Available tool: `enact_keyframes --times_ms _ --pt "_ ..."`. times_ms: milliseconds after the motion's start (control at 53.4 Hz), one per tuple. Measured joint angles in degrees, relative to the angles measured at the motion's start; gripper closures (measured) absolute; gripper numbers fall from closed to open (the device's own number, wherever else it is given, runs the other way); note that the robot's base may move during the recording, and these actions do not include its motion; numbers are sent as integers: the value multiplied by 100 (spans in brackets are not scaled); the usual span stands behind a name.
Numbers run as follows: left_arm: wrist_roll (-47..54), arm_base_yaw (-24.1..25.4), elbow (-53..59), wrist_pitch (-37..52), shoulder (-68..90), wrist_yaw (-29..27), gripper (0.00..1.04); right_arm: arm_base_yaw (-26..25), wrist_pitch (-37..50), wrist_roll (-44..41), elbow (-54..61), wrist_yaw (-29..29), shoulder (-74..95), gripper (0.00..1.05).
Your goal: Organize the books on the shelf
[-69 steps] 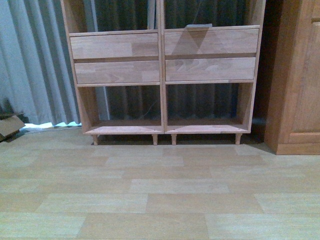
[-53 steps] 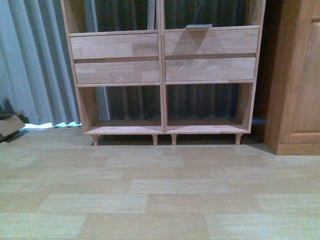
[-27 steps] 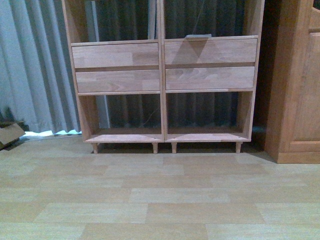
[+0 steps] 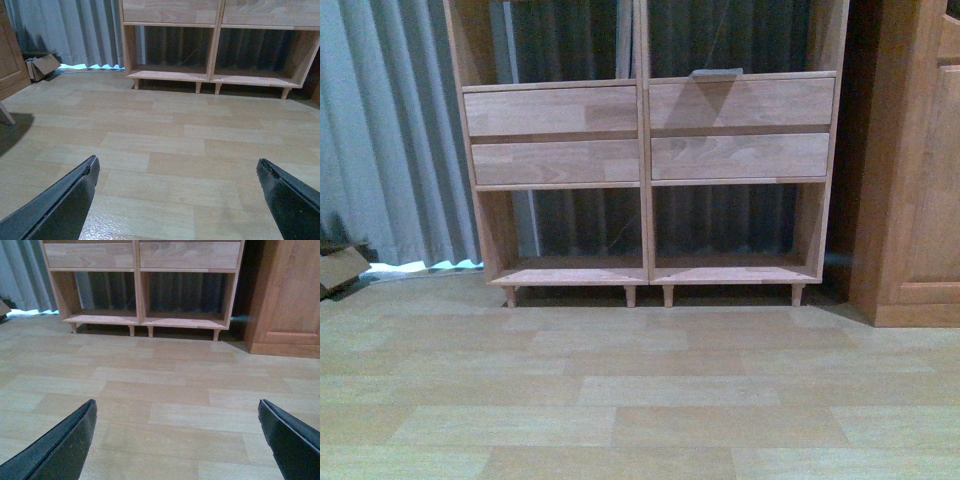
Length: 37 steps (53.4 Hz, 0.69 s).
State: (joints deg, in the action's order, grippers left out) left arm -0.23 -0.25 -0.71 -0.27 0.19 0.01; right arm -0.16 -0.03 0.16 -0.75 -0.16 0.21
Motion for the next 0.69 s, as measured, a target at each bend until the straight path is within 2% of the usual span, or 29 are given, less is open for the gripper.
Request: enact_keyframes --times_ms 693 --pt "0 0 0 0 0 -2 7 0 0 0 0 0 0 7"
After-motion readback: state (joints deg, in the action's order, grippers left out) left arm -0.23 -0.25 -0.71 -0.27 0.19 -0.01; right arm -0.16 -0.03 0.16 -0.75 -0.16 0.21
